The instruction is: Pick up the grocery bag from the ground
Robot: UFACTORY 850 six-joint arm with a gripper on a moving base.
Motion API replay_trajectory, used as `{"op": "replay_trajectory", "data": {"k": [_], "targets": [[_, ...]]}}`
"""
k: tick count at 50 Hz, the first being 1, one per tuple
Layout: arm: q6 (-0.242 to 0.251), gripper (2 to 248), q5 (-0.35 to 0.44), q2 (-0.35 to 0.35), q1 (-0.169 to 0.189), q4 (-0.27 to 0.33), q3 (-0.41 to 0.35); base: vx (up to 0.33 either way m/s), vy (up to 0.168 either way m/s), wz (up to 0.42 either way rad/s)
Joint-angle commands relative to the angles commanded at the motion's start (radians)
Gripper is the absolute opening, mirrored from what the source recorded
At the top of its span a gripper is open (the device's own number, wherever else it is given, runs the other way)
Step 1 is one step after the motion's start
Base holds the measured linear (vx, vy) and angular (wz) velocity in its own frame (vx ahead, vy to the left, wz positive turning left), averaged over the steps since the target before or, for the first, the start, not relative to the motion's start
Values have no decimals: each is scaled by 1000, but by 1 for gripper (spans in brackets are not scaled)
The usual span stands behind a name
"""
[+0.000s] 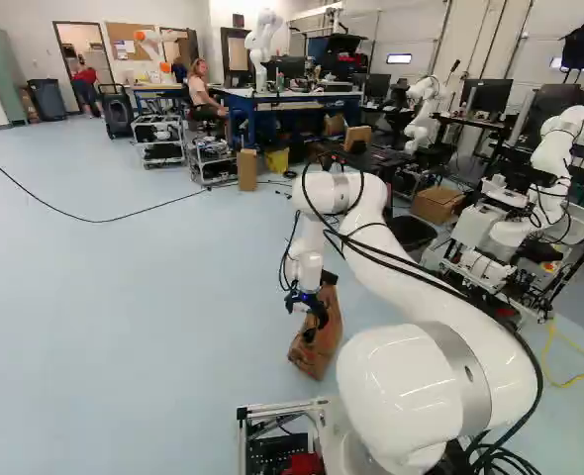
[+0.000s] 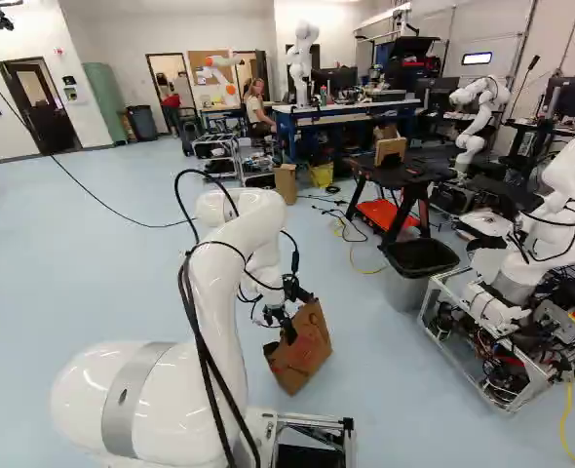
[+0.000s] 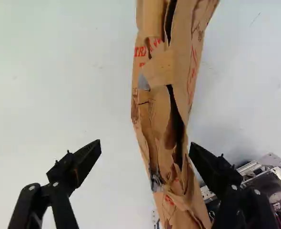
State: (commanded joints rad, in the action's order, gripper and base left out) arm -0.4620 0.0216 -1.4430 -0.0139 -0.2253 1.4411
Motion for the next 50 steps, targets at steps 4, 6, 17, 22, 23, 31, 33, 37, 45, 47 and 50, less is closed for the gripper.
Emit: {"op": "replay_trajectory", "data": {"k": [4,6,17,22,23,31,33,37,45,47,50], "targets": [[0,247,0,-15,0,0,14,0,0,0],[0,247,0,-23,0,0,21,0,0,0],[0,206,0,-53,0,0,50,0,0,0],[0,167,0,-56,0,0,53,0,0,0],[0,167,0,-56,0,0,53,0,0,0],[0,90,0,-57,0,0,53,0,0,0],[0,90,0,-57,0,0,53,0,0,0],[0,53,0,-57,0,0,53,0,0,0],[0,27,0,-57,0,0,53,0,0,0],[0,24,0,-57,0,0,53,0,0,0],[0,24,0,-53,0,0,49,0,0,0]]}}
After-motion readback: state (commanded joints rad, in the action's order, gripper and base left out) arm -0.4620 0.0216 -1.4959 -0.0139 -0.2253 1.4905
